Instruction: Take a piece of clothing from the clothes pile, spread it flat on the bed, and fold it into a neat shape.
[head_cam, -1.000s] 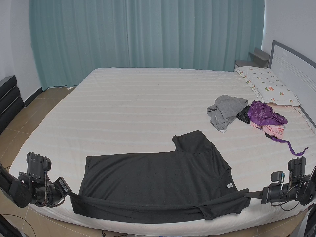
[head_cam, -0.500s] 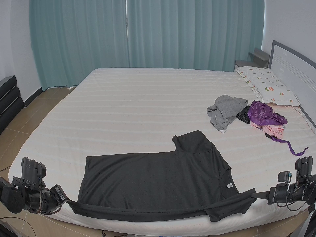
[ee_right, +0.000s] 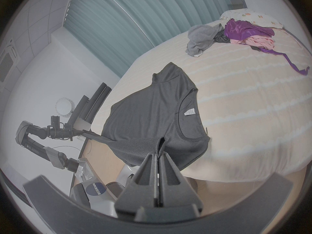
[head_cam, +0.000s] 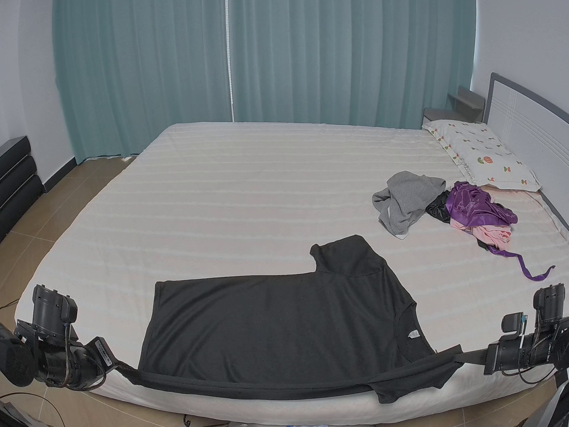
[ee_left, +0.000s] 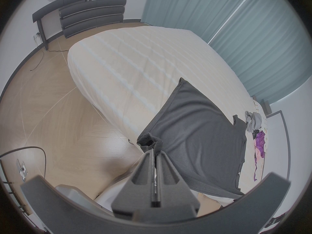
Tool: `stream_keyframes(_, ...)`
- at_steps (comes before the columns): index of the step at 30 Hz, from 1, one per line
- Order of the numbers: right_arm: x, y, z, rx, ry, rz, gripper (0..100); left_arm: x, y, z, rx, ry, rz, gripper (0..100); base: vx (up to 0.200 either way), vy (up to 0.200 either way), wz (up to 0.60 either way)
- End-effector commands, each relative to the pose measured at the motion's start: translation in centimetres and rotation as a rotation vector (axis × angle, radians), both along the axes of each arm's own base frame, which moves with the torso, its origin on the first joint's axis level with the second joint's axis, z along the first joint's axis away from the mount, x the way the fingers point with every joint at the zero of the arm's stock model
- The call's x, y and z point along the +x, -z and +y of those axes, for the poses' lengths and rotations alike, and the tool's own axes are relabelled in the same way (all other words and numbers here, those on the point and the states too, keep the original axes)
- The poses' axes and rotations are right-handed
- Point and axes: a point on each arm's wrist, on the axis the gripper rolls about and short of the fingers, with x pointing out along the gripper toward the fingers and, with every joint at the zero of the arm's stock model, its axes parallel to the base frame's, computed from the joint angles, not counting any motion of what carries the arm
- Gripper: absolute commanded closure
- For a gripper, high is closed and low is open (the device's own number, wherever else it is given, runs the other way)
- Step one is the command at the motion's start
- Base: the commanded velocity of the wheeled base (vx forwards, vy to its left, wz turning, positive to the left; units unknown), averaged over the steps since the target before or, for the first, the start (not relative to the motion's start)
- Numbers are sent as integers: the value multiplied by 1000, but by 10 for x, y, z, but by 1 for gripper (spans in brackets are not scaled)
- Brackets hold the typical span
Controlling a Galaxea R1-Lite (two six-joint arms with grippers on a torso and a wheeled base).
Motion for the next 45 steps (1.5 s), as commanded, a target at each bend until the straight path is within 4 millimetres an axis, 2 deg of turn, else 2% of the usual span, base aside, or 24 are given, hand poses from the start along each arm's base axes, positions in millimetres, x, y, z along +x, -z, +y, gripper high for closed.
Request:
stream_keyframes(1,-3,1,2,0,-9,8,100,9,2,-1,-5,3,15,100,0,0,0)
stream_keyframes(6,9,6,1,3,-9,32,100,25,11,-2,-28,14,71,100,0,0,0)
stream_keyframes(12,34,16,-2,-3,-6,56,100,53,25,2,-38,-13,131,100,0,0,0)
stream_keyframes(22,70,29,1,-4,-34,62,100,79,36,7,-31,-45,125,100,0,0,0)
stream_keyframes(29,92,33,3,15,-24,61,100,91,30,9,-34,-53,89,100,0,0,0)
stream_keyframes(34,102,35,9,39,-14,83,100,97,41,9,-34,-53,125,100,0,0,0)
stream_keyframes(40,115,55,13,-13,3,124,100,105,56,9,-34,-53,173,100,0,0,0)
stream_keyframes(45,126,54,13,-8,18,105,100,115,59,9,-36,-54,168,100,0,0,0)
